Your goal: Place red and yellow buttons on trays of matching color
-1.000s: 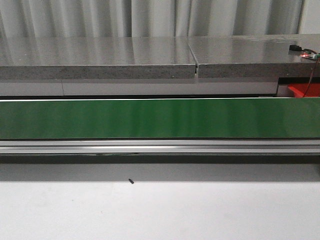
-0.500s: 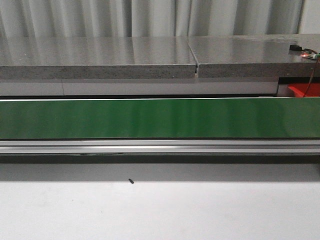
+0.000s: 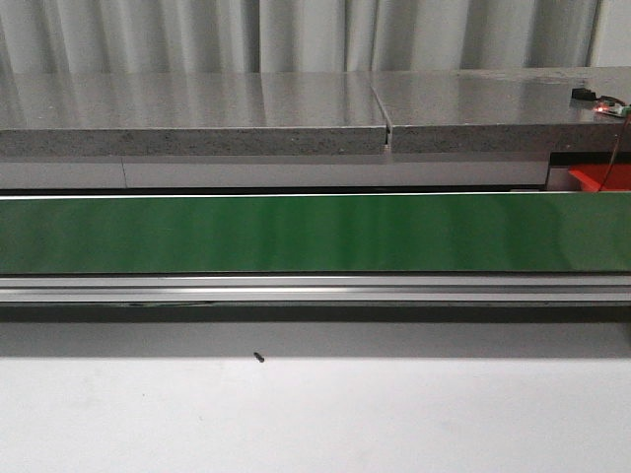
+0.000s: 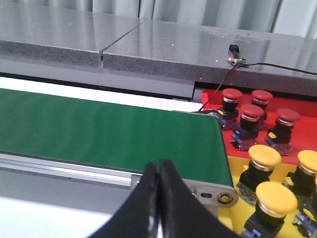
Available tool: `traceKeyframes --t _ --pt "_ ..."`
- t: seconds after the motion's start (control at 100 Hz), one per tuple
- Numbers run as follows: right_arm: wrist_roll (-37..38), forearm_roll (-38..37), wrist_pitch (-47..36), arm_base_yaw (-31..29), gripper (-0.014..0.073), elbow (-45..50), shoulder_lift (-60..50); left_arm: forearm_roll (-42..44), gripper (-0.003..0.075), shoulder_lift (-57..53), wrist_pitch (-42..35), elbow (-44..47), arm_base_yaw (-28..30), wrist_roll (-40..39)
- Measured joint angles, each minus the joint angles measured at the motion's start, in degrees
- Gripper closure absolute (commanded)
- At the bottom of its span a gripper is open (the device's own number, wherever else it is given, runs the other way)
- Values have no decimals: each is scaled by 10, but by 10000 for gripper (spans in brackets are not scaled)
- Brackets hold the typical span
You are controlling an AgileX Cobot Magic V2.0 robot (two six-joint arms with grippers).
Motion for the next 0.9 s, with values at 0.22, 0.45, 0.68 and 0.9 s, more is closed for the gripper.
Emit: traceKeyframes --t 0.22,0.45,0.68,0.9 --pt "0 0 0 0 662 0 0 0 741 0 0 0 0 0" --pt "0 0 0 0 662 0 0 0 741 0 0 0 -14 0" --pt "0 0 0 0 662 0 0 0 741 0 -7 0 -19 0" --pt "0 0 0 0 662 0 0 0 741 0 -10 1 -20 0"
